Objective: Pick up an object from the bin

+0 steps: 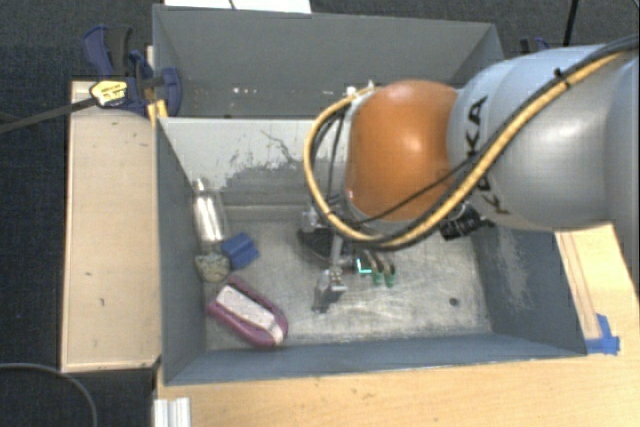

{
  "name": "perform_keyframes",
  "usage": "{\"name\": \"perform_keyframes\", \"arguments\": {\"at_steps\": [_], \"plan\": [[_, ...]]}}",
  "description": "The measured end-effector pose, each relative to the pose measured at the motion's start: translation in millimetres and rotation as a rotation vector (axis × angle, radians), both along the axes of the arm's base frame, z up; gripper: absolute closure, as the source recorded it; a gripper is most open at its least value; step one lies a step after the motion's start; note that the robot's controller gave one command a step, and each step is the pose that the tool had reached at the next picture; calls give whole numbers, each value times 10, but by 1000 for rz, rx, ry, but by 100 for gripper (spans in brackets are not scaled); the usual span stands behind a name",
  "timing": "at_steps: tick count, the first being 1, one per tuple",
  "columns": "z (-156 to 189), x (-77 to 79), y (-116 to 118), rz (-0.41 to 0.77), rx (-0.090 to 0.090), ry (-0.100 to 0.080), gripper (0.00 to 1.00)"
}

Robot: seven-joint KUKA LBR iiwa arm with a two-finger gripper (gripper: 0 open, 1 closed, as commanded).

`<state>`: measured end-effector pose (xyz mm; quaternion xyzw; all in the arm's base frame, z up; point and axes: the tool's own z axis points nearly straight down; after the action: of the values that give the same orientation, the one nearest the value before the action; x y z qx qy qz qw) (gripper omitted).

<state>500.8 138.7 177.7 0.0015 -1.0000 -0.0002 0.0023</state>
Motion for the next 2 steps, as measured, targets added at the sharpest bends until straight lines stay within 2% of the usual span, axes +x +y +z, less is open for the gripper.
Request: {"name": "perform_keyframes", "arguments": {"at_steps": [1, 2], "plan": [[-815, 290, -581, 7, -2, -4, 0], [-767, 295, -537, 7, 2, -10, 100]]}}
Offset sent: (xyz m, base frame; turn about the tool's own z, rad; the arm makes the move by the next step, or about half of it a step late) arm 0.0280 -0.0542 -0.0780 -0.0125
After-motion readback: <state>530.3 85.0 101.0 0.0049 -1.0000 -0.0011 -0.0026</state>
